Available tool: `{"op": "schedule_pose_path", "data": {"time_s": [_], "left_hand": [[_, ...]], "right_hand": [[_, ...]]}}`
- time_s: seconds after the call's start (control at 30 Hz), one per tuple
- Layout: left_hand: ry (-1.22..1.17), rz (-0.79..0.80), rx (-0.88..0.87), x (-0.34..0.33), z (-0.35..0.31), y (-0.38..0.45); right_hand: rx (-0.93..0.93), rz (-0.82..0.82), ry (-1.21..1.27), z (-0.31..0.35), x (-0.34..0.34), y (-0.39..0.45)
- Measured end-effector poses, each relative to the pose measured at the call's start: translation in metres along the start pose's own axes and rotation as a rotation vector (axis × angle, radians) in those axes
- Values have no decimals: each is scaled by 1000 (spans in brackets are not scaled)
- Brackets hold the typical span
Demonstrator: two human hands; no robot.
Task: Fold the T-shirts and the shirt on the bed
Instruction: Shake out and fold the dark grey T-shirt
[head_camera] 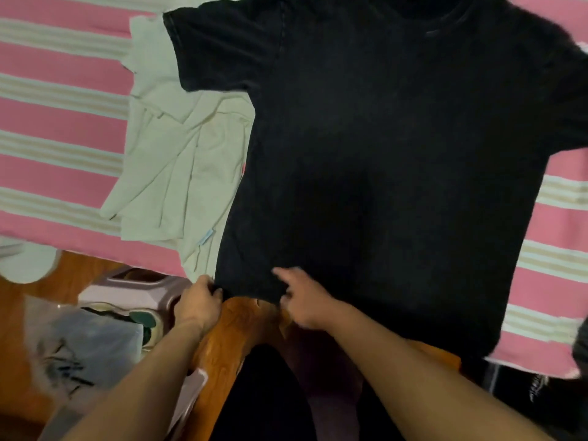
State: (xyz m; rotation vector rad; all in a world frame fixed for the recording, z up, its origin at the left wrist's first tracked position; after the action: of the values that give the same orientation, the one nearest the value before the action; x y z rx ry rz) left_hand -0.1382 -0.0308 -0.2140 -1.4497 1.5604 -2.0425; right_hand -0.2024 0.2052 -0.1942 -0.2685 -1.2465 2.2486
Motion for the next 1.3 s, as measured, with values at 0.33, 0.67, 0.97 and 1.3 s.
{"op": "schedule_pose_path", "data": {"time_s": [0.33, 0.67, 0.97, 1.3], "left_hand": [[-126, -23, -14, 22, 32, -16], [-312, -254, -290, 75, -32, -41], [435, -118, -457, 27, -84, -19], [837, -42, -87, 43, -83, -42]], "right_hand": [[-113, -778, 124, -53, 103, -54], [-66, -103, 627, 44, -81, 54], [-194, -588, 401, -80, 87, -36], [-533, -693, 43, -219, 213, -155]]}}
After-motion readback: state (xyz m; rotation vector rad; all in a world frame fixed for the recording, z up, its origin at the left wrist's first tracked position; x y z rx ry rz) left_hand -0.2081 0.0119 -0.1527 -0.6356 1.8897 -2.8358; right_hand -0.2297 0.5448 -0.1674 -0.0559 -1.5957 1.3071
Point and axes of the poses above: each hand's wrist, its own y-axis towards the middle knuckle, its own x-axis out of the back of the hand, z = x × y, the point moved 8 cm from there along y, towards the middle knuckle, and after that the axes turned 3 degrees about y, right-handed, at the moved point
